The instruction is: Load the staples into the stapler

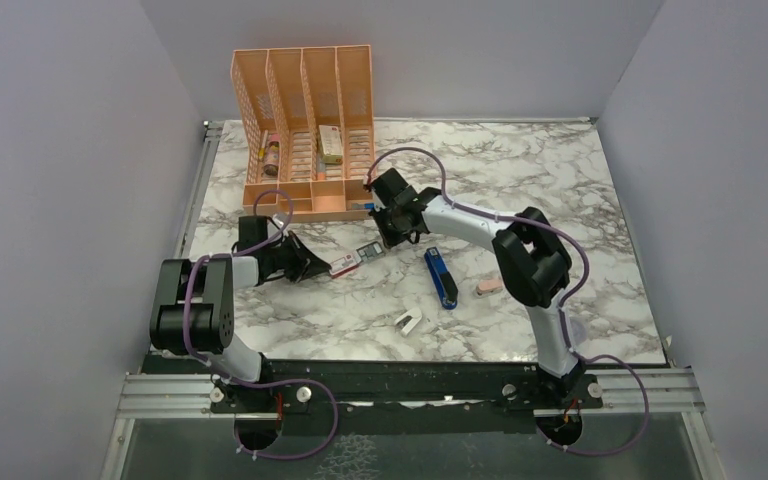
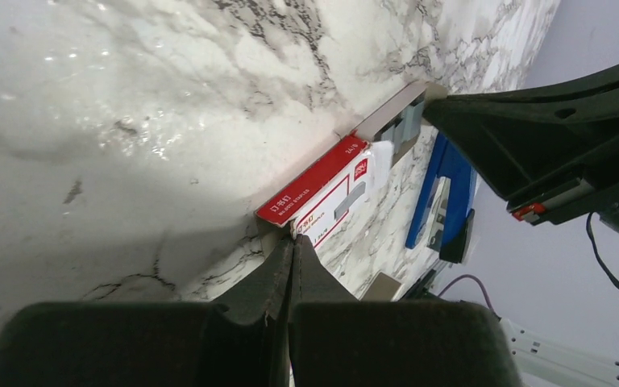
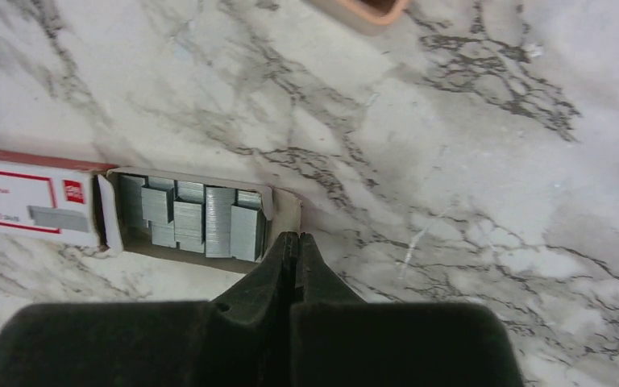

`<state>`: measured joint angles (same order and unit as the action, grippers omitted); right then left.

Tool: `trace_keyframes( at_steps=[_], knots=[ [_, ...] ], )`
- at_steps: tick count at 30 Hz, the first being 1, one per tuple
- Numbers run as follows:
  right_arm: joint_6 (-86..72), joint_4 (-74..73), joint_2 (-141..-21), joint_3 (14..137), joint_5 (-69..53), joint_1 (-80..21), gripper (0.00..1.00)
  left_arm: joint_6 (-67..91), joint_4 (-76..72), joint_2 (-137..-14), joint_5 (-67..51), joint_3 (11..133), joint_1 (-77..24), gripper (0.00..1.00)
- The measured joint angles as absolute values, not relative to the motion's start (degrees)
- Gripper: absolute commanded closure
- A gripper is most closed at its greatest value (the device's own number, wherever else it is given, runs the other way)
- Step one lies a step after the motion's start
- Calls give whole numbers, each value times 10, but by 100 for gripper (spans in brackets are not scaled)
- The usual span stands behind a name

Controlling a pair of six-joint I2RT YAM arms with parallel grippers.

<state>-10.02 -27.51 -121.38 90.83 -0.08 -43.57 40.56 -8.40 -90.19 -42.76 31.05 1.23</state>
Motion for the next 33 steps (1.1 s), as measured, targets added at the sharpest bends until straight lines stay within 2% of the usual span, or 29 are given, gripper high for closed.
trace_keyframes(
  at_steps=[4, 6, 7, 10, 11, 12, 14, 18, 25, 29, 33],
  knots=[
    [-101, -275, -1214, 908, 11, -422, 99, 399, -60, -893, -417, 311, 27, 100],
    [-105, -275, -1214, 908, 14, -416, 99, 395, -43, -882, -405, 312, 37, 93],
    [-107, -275, -1214, 908, 16, -414, 97, 392, -34, -876, -400, 313, 41, 86],
    [-120, -271, -1213, 903, 17, -414, 69, 380, 4, -854, -368, 320, 52, 59],
    [-125, -270, -1211, 899, 17, -414, 62, 377, 13, -848, -361, 323, 54, 51],
    [-130, -269, -1208, 894, 17, -414, 56, 370, 27, -839, -349, 328, 55, 47],
    [-140, -270, -1198, 881, 17, -414, 49, 363, 47, -823, -338, 336, 55, 43],
    [-155, -271, -1151, 858, 25, -412, 45, 348, 86, -790, -326, 357, 55, 37],
    [-180, -267, -937, 744, 88, -401, 41, 332, 136, -707, -308, 384, 46, 32],
    [-195, -277, -827, 658, 114, -396, 37, 329, 148, -663, -297, 397, 7, 30],
    [-214, -305, -764, 574, 111, -396, 25, 330, 142, -637, -284, 404, -61, 28]
  ],
)
